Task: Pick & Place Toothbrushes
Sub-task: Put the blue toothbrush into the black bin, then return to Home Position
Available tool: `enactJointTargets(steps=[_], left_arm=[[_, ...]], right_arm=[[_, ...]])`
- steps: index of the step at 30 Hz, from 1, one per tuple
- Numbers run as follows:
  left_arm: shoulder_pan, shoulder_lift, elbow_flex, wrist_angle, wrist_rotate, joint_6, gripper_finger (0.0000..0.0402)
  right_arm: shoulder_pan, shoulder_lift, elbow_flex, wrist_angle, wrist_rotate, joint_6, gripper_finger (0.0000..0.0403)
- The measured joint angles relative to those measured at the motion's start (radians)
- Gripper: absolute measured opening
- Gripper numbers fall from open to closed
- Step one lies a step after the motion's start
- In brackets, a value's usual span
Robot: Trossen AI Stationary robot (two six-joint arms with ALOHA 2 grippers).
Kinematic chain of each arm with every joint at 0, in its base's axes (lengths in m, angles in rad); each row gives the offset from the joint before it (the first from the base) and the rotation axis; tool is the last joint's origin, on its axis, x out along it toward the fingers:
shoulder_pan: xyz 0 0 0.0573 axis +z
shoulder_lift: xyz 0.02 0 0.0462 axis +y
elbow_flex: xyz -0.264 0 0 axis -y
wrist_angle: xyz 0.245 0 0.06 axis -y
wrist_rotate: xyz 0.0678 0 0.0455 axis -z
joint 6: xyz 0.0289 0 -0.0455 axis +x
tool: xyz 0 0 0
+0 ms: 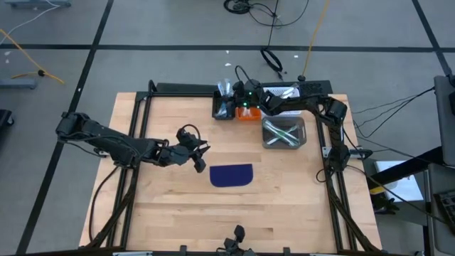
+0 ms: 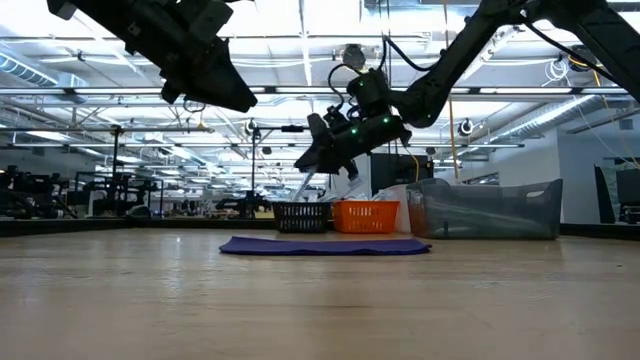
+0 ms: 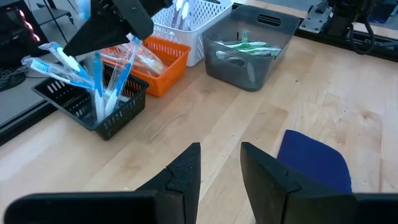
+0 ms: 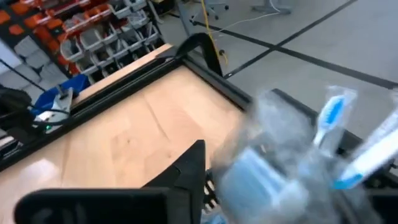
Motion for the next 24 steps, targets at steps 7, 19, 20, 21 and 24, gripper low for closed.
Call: enactJointTargets(steps=[7, 19, 20, 21, 24], left_arm=[[0.000, 0.000, 0.000, 0.000, 0.000, 0.002, 0.0115], [0.000, 0.000, 0.000, 0.000, 0.000, 0.002, 0.0115], [0.000, 0.000, 0.000, 0.000, 0.000, 0.002, 0.0115], [0.000, 0.000, 0.000, 0.000, 0.000, 0.002, 0.0115], [0.000, 0.000, 0.000, -0.001, 0.000, 0.002, 0.0115]], right_arm=[[-0.001, 0.000, 0.000, 0.018, 0.055, -0.032, 0.0123], [-0.043, 0.000, 0.000, 0.088, 0.143, -0.022, 0.0227], [-0.046, 0.000, 0.000, 0.090, 0.143, -0.016, 0.0233], [-0.048, 0.000, 0.000, 0.091, 0.142, -0.012, 0.0237], [-0.048, 0.000, 0.000, 0.091, 0.135, -0.010, 0.0248]])
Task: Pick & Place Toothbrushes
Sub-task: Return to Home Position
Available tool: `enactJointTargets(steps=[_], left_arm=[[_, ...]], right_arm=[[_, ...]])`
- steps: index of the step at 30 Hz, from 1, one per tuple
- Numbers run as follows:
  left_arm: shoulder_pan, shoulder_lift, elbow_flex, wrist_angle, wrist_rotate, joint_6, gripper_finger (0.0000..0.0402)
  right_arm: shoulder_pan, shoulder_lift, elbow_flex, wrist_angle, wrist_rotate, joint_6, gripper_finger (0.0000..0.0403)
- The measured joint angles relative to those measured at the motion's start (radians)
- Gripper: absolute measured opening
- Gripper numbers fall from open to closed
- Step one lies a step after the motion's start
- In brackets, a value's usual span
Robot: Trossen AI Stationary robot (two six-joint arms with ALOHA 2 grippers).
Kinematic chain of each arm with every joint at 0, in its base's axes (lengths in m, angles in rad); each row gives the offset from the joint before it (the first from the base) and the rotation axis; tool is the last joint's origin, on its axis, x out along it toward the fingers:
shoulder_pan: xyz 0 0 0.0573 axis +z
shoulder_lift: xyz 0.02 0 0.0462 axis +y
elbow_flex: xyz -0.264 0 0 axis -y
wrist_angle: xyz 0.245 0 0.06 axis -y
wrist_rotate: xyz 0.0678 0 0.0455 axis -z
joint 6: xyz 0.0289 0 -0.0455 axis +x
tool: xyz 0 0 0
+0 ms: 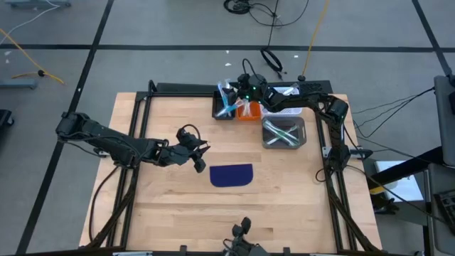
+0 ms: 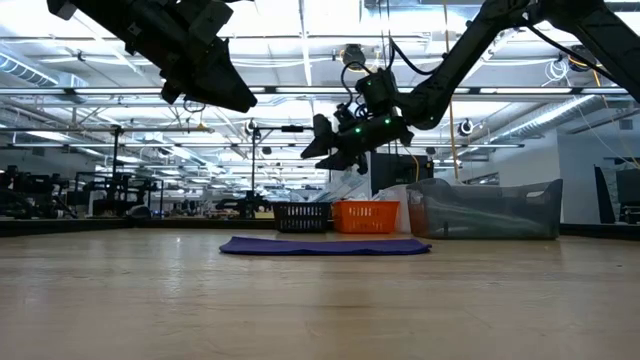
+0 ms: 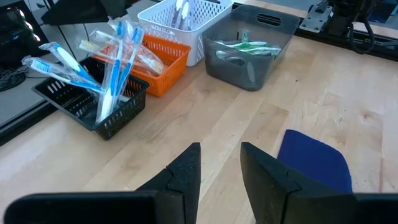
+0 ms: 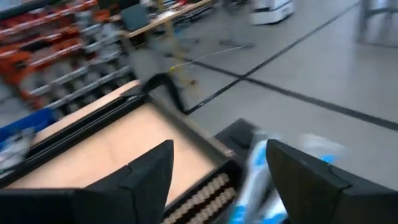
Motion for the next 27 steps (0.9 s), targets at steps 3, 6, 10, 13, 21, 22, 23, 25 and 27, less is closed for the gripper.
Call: enactJointTargets(steps=[3, 6, 10, 13, 21, 22, 23, 25, 27], left_arm=[[0.000, 0.000, 0.000, 0.000, 0.000, 0.005, 0.0115], [0.000, 0.000, 0.000, -0.002, -0.001, 0.056, 0.0115], [0.004, 0.000, 0.000, 0.013, -0.013, 0.091, 0.0115], [0.017, -0.001, 0.000, 0.007, -0.050, 0.124, 0.0115], [0.060, -0.074, -0.010, 0.000, -0.035, 0.261, 0.0115], [0.070, -0.095, -0.016, 0.005, -0.023, 0.275, 0.0115], [0.080, -0.121, -0.027, 0.006, -0.008, 0.288, 0.0115], [0.098, -0.177, -0.063, 0.021, 0.015, 0.307, 0.0115], [0.115, -0.239, -0.116, 0.056, 0.045, 0.325, 0.0115]], right_arm=[[0.008, 0.000, 0.000, 0.021, -0.117, -0.009, 0.0253], [0.020, -0.009, 0.000, 0.043, -0.327, 0.006, 0.0252], [0.044, -0.056, -0.049, 0.068, -0.571, 0.028, 0.0248], [0.089, -0.156, -0.168, 0.067, -0.475, -0.020, 0.0248], [0.247, -0.553, -0.604, 0.080, -0.173, -0.194, 0.0246], [0.264, -0.605, -0.656, 0.089, -0.142, -0.197, 0.0245], [0.281, -0.657, -0.703, 0.102, -0.113, -0.207, 0.0244], [0.312, -0.760, -0.789, 0.133, -0.063, -0.223, 0.0243], [0.341, -0.865, -0.872, 0.140, -0.012, -0.228, 0.0243]])
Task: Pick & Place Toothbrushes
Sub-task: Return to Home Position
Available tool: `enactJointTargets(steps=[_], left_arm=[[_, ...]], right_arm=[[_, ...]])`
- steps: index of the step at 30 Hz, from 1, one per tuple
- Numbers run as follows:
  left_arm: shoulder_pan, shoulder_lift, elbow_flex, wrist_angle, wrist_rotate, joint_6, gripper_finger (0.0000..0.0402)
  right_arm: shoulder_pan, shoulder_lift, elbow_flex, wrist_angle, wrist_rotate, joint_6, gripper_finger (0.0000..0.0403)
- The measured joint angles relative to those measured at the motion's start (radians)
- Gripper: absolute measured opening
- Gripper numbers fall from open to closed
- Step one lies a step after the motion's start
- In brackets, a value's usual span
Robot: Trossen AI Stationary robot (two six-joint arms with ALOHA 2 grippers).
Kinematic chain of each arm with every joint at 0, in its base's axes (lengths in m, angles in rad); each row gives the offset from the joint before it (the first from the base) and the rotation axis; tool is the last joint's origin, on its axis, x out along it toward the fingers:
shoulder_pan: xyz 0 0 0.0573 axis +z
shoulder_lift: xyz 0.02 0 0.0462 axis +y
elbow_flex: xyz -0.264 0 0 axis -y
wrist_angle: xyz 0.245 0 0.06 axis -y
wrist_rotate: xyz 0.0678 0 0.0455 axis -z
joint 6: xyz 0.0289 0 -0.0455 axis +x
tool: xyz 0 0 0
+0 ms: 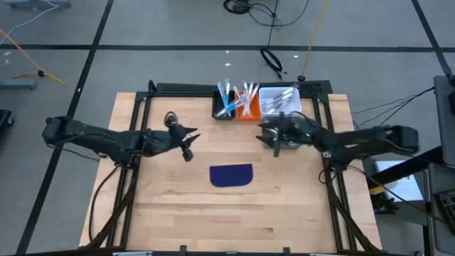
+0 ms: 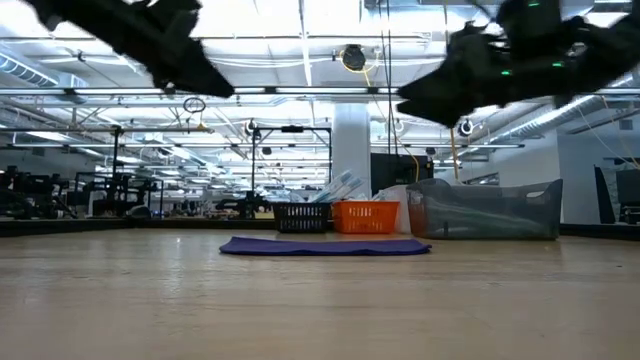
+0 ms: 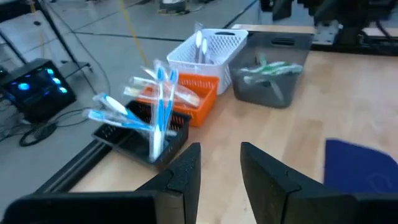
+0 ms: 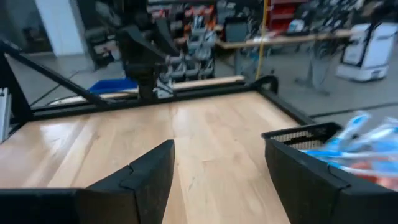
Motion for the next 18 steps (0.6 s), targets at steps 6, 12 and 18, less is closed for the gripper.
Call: enactJointTargets(steps=[6, 12, 18], left_arm=[[0.023, -0.224, -0.221, 0.135, 0.047, -0.010, 0.0115], [0.007, -0.401, -0.375, 0.225, 0.048, 0.018, 0.0115], [-0.001, -0.490, -0.479, 0.221, 0.050, 0.002, 0.0115]], right_arm=[[0.061, -0.265, -0.209, 0.042, 0.113, -0.004, 0.0243], [0.070, -0.452, -0.365, 0.046, 0.162, 0.042, 0.0242], [0.073, -0.522, -0.391, -0.110, 0.151, 0.045, 0.0242]])
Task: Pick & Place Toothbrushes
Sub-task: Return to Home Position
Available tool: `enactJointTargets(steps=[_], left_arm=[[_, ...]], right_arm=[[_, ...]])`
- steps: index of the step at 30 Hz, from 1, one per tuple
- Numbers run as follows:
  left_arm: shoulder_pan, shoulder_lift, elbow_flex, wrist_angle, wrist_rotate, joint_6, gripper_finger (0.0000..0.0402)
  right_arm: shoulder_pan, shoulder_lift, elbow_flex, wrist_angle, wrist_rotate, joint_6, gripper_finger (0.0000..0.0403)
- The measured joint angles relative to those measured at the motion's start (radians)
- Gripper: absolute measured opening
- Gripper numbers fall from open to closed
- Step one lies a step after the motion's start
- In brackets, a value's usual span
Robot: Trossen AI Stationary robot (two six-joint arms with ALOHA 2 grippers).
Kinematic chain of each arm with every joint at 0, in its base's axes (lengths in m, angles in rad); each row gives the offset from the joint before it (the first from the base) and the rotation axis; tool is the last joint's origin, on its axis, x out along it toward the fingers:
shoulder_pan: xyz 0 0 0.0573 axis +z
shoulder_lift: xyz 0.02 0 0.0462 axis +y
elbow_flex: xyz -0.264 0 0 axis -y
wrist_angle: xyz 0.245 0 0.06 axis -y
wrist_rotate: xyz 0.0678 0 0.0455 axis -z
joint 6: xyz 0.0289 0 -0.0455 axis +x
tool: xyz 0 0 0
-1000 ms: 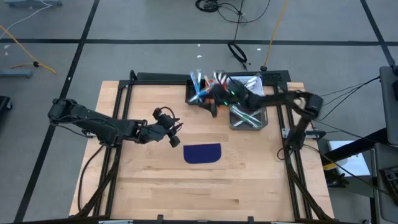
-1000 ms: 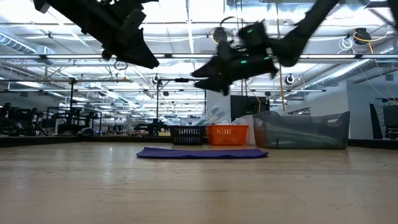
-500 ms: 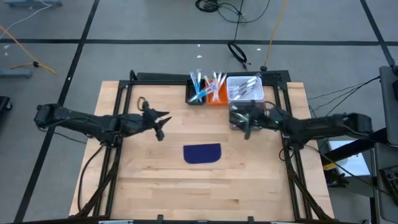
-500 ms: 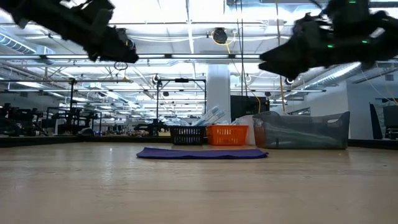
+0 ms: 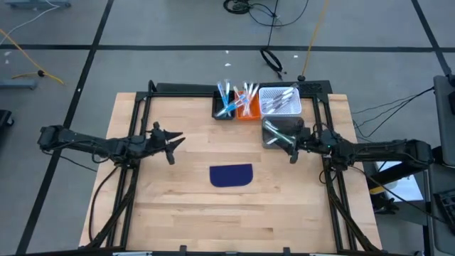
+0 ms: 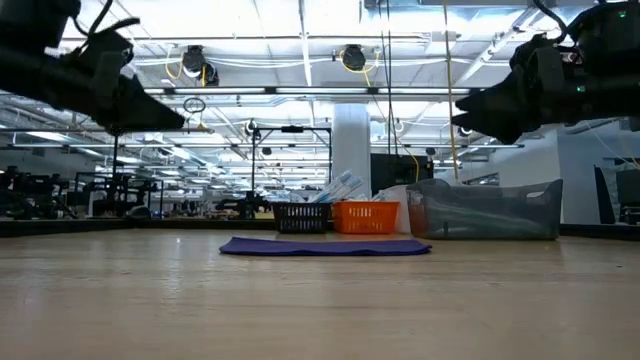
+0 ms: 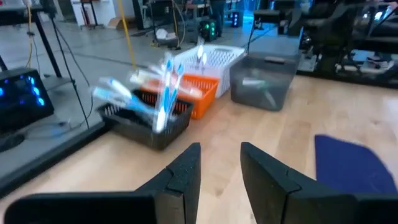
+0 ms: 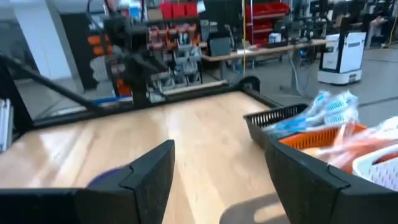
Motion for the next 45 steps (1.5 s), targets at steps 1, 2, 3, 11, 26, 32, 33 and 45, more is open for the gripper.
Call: enactJointTargets(steps=[1, 2, 3, 11, 26, 32, 33, 45], left_arm=[[-0.001, -0.005, -0.013, 0.000, -0.003, -0.011, 0.0115], [-0.002, -0.006, -0.026, 0.000, -0.005, -0.015, 0.0115], [-0.002, -0.007, -0.038, -0.001, -0.008, -0.020, 0.0115], [-0.002, -0.006, -0.106, -0.023, -0.019, -0.207, 0.0115], [-0.002, -0.005, -0.104, -0.055, -0.018, -0.245, 0.0115], [-0.002, -0.005, -0.104, -0.053, -0.018, -0.245, 0.0115], [-0.002, -0.005, -0.104, -0.053, -0.018, -0.245, 0.0115], [-0.002, -0.005, -0.104, -0.053, -0.017, -0.245, 0.0115]], right_arm=[[0.000, -0.002, 0.000, -0.009, 0.001, 0.006, 0.0242], [0.000, -0.002, 0.000, -0.017, 0.001, 0.016, 0.0242], [0.000, 0.001, 0.000, -0.044, 0.001, 0.034, 0.0242], [0.000, 0.003, -0.002, -0.108, 0.001, 0.067, 0.0242], [-0.002, -0.042, -0.004, -0.120, 0.000, 0.067, 0.0242], [-0.002, -0.178, -0.004, -0.127, 0.000, 0.067, 0.0242], [-0.002, -0.208, -0.004, -0.127, 0.000, 0.067, 0.0242], [-0.001, -0.523, -0.004, -0.124, 0.001, 0.067, 0.0242]])
